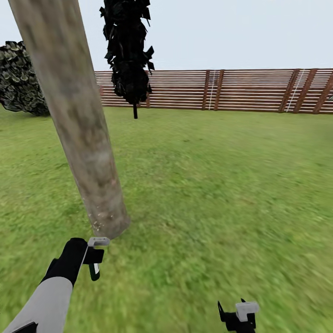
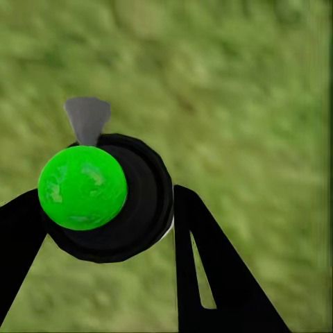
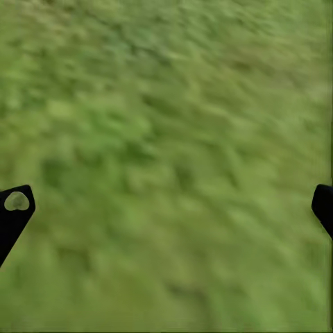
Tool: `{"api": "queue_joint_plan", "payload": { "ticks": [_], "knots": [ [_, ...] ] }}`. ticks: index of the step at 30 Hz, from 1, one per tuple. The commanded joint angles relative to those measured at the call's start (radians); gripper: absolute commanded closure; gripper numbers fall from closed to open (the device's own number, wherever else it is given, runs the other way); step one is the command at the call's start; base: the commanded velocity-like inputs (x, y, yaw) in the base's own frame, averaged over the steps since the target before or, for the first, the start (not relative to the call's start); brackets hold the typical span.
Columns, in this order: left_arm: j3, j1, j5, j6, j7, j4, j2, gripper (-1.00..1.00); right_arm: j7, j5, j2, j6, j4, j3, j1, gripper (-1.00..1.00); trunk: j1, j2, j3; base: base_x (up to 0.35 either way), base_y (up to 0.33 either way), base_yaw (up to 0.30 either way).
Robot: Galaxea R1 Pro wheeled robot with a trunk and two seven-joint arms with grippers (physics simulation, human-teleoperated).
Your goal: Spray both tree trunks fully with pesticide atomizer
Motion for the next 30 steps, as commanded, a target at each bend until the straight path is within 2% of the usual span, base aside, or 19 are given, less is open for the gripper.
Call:
{"api": "queue_joint_plan", "payload": {
  "ticks": [1,25,30],
  "knots": [
    [0.0,0.0,0.0,0.0,0.0,0.0,0.0,1.0,0.0,0.0,0.0,0.0,0.0,0.0,0.0,-1.0,0.0,0.0,0.0,0.12,-0.26,0.231],
    [0.0,0.0,0.0,0.0,0.0,-0.002,0.0,1.0,0.0,0.0,0.0,0.0,0.0,0.0,0.0,-1.0,0.0,0.0,0.0,0.12,-0.26,0.275],
    [0.0,0.0,0.001,0.0,0.0,-0.002,-0.001,1.0,0.0,0.0,0.0,0.0,0.0,0.0,0.0,-1.0,0.0,0.0,0.0,0.115,-0.262,0.096]
  ]
}}
